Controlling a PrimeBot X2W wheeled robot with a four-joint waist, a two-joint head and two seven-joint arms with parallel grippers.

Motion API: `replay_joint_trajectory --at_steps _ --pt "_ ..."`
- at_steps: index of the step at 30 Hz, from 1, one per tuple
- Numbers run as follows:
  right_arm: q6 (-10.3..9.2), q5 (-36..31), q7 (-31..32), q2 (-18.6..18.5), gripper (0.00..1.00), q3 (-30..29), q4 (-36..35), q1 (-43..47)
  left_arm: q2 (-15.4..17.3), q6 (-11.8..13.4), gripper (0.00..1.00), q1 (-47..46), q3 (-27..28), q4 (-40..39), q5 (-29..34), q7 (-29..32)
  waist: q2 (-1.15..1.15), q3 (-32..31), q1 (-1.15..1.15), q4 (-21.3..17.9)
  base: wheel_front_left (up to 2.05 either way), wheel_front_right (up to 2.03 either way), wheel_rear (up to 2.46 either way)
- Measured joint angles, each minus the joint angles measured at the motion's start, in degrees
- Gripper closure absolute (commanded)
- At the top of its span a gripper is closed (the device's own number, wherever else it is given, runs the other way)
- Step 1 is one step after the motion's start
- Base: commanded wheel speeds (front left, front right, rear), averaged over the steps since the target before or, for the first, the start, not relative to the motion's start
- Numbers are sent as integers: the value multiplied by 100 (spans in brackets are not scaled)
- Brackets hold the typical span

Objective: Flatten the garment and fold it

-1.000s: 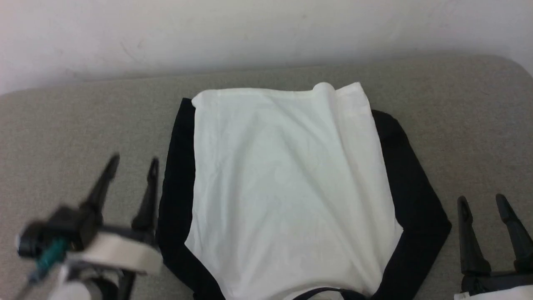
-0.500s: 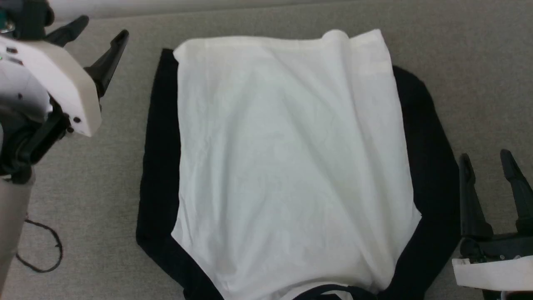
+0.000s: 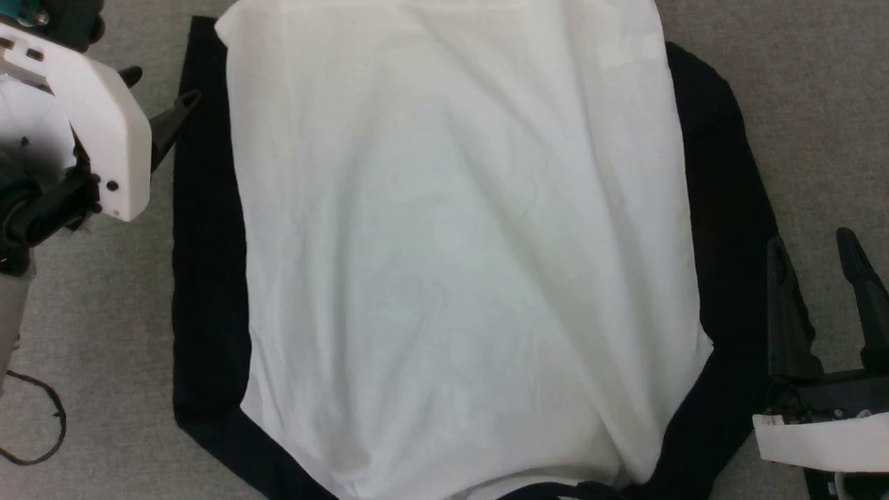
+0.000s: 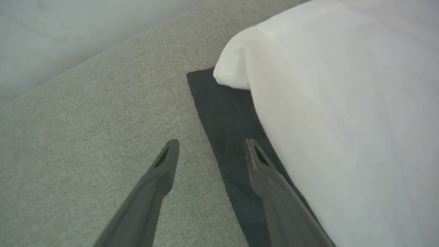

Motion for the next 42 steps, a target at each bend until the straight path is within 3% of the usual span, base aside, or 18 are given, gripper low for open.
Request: replay_joint_trajectory --at_steps 15,16,17,18,19,30,42 --pt "0 -60 100 -1 0 49 -9 -145 36 -10 0 -101 -80 237 -331 11 0 360 -1 -110 0 0 0" --pt "0 -60 102 -1 0 53 -9 -144 35 -7 4 -104 -76 263 -375 56 0 371 -2 -116 0 0 0" --pt "0 -60 104 -1 0 57 -9 -144 35 -1 53 -107 -67 276 -419 105 0 381 -2 -120 0 0 0" --pt "0 -60 105 -1 0 62 -9 -144 36 9 89 -107 -59 276 -479 176 0 391 -1 -123 0 0 0" --pt "0 -60 107 0 0 65 -9 -144 37 20 100 -108 -44 268 -555 242 0 400 -2 -124 0 0 0" --pt "0 -111 175 -1 0 81 53 -239 -319 292 100 123 285 339 -781 -486 0 322 -1 -32 0 0 0" --pt "0 -19 205 -1 0 32 348 -43 -364 413 100 1157 1005 53 -1227 -1446 0 -510 -1 92 0 0 0"
